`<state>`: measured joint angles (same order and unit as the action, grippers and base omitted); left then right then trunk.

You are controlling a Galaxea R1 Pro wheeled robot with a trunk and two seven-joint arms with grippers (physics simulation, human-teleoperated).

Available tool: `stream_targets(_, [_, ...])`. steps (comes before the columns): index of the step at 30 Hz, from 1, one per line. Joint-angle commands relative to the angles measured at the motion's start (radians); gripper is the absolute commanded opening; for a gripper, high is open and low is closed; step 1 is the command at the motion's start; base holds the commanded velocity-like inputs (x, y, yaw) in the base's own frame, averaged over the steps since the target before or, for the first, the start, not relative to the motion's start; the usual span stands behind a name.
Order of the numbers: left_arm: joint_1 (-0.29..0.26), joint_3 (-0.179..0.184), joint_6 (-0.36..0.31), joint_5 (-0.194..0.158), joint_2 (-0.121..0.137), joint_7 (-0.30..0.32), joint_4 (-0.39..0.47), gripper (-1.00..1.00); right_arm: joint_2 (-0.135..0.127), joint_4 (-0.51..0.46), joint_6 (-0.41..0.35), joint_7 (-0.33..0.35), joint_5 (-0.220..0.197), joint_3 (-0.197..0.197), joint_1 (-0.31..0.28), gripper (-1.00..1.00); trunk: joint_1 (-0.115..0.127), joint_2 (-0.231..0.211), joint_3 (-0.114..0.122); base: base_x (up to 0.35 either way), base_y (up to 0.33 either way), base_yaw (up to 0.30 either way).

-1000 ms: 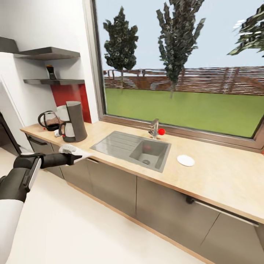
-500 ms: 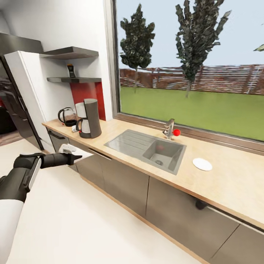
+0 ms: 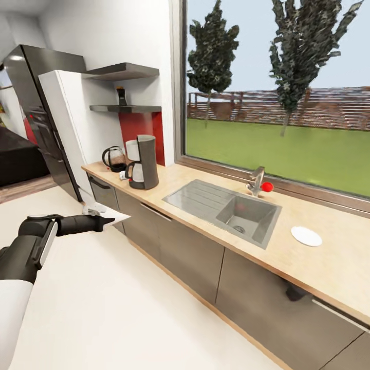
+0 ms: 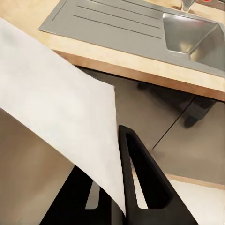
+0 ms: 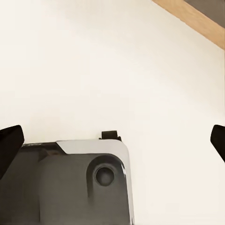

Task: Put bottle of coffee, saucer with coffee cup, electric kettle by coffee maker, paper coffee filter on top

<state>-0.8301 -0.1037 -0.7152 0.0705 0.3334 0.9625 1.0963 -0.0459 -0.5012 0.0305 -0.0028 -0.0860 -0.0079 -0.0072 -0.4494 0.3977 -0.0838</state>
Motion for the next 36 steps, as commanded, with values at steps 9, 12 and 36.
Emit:
stream_targets(9, [-0.002,-0.002,-0.001,0.012,-0.001,0.009,-0.001,-1.0,0.0,0.001,0.003,0.0,-0.009,0.001,0.0,1.0,-0.001,0.002,-0.011,0.131,0.099,0.219])
stream_targets(12, [-0.001,-0.002,-0.001,0.012,0.0,0.009,-0.001,-1.0,0.0,0.001,0.003,0.0,-0.009,0.001,0.0,1.0,-0.001,0.002,-0.014,0.243,0.213,0.219])
stream_targets(36, [0.002,-0.002,0.0,0.014,0.001,0.006,-0.003,-1.0,-0.007,0.289,0.005,0.001,-0.002,0.01,0.0,1.0,-0.001,0.002,-0.035,0.268,0.207,0.19])
